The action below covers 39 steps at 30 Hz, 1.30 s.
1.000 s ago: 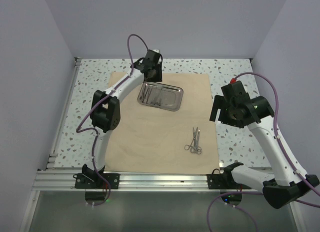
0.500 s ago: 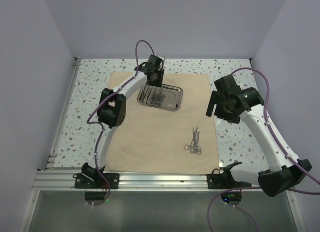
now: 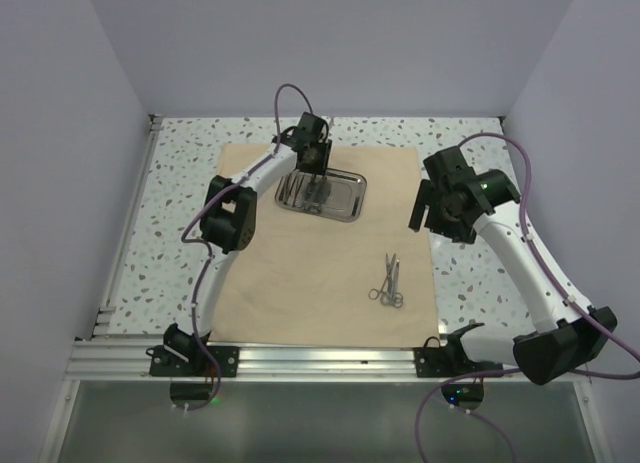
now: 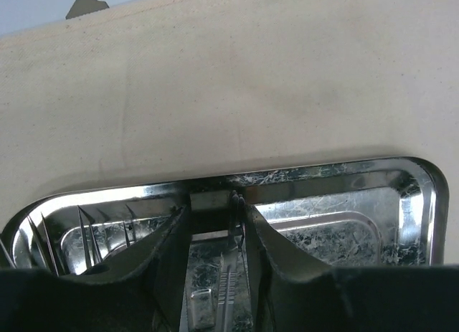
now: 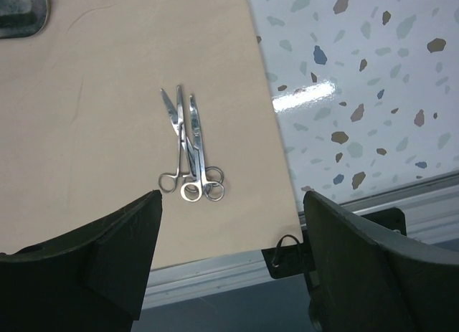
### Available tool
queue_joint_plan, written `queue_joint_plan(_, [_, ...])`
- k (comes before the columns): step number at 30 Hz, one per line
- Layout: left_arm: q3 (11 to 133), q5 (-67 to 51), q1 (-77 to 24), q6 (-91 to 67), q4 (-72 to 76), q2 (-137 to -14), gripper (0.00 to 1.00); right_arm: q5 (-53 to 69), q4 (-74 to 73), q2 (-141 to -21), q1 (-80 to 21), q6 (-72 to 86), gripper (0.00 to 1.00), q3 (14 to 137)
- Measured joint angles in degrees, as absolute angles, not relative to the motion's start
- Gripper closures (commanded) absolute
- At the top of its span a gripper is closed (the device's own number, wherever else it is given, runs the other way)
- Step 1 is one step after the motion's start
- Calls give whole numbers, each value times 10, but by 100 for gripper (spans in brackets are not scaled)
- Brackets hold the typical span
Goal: Open and lay out the surgical kit
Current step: Pick up the medical item from the container.
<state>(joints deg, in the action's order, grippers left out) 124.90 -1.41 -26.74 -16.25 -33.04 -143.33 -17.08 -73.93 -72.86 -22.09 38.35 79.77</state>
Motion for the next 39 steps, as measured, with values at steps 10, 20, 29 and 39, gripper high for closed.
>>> queue_joint_plan(10, [1266,-4,-271,-143,-323,-1447,69,-173,-736,-740,-221,374,16,798])
queue_joint_plan(20, [1291,68,-295,-109,-334,-1465,78,-173,-734,-744,-220,360,16,799])
queue_joint_plan(29, [1298,88,-298,-103,-340,-1470,81,-173,-726,-744,-220,352,16,799])
queue_joint_plan(39, [1307,100,-301,-92,-351,-1475,100,-171,-719,-744,-217,349,16,799])
